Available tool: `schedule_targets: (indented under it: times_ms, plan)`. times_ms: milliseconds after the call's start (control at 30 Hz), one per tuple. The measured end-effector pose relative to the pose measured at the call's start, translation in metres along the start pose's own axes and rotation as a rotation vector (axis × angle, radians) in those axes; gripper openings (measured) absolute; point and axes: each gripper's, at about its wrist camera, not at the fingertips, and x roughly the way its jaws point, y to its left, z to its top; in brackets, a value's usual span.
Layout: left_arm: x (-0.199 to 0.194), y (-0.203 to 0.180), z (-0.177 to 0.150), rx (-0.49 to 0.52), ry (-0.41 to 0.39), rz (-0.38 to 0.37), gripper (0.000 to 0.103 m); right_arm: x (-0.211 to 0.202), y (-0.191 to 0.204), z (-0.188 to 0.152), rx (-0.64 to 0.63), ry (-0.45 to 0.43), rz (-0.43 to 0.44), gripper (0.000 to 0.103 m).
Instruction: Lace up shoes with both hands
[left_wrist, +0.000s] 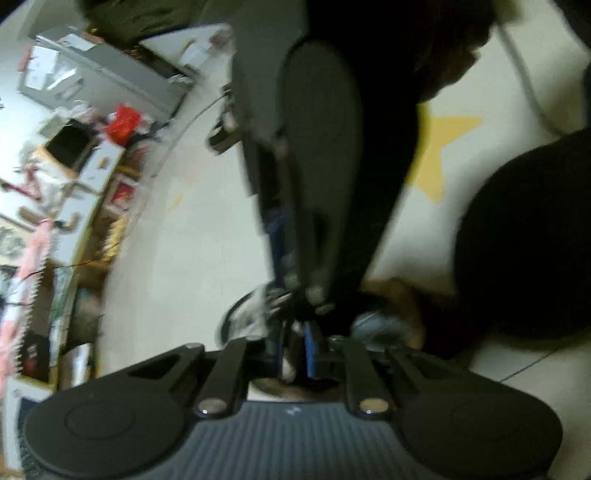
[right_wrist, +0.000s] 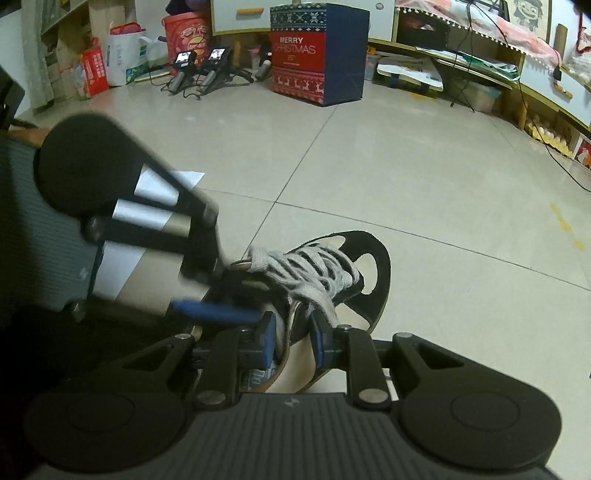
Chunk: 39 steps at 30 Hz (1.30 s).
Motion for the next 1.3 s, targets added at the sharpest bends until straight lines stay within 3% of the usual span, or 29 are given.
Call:
schedule_targets:
  times_ms: [267,533,633,733,800,867,900,933,1067,1100,1133,1200,1300]
  plan:
    - [0.012,0.001,-0.004,-0.002,0.062,0.02,0.009,0.006,-0.001,-0.003,-0.038,0.033,-0.024,0.024]
    - [0.012,0.011,0.0,-0.091,0.078,0.011,0.012,0.011,0.004,-0.003,-0.047,0.05,-0.05,0.032]
    - [0.005,0.026,-0.003,-0.268,0.087,-0.026,0.018,0.013,-0.004,-0.004,0.005,0.056,-0.054,0.032]
    - [-0.003,0.038,-0.01,-0.471,0.1,-0.075,0.018,0.017,-0.008,-0.008,0.039,0.071,-0.038,0.033]
    - [-0.008,0.041,-0.013,-0.55,0.11,-0.08,0.019,0.019,-0.006,-0.009,0.039,0.071,-0.046,0.038]
    - [-0.01,0.042,-0.016,-0.582,0.119,-0.042,0.028,0.021,-0.006,-0.009,0.041,0.073,-0.065,0.043]
    - [-0.01,0.044,-0.016,-0.592,0.127,0.004,0.042,0.022,-0.006,-0.008,0.046,0.075,-0.07,0.043]
    - [-0.008,0.047,-0.018,-0.606,0.131,0.034,0.049,0.022,-0.006,-0.008,0.053,0.078,-0.071,0.044]
    - [0.007,0.054,-0.03,-0.717,0.148,-0.011,0.048,0.027,-0.008,-0.007,0.091,0.095,-0.08,0.046]
    - [0.012,0.055,-0.031,-0.733,0.154,-0.028,0.043,0.028,-0.009,-0.007,0.105,0.099,-0.082,0.048]
    - [0.016,0.057,-0.033,-0.749,0.16,-0.043,0.024,0.029,-0.01,-0.008,0.117,0.102,-0.084,0.049]
    - [0.02,0.058,-0.035,-0.791,0.16,-0.073,0.019,0.03,-0.012,-0.009,0.139,0.103,-0.083,0.05]
    - [0.025,0.061,-0.041,-0.862,0.172,-0.092,0.019,0.03,-0.017,-0.011,0.177,0.103,-0.073,0.05]
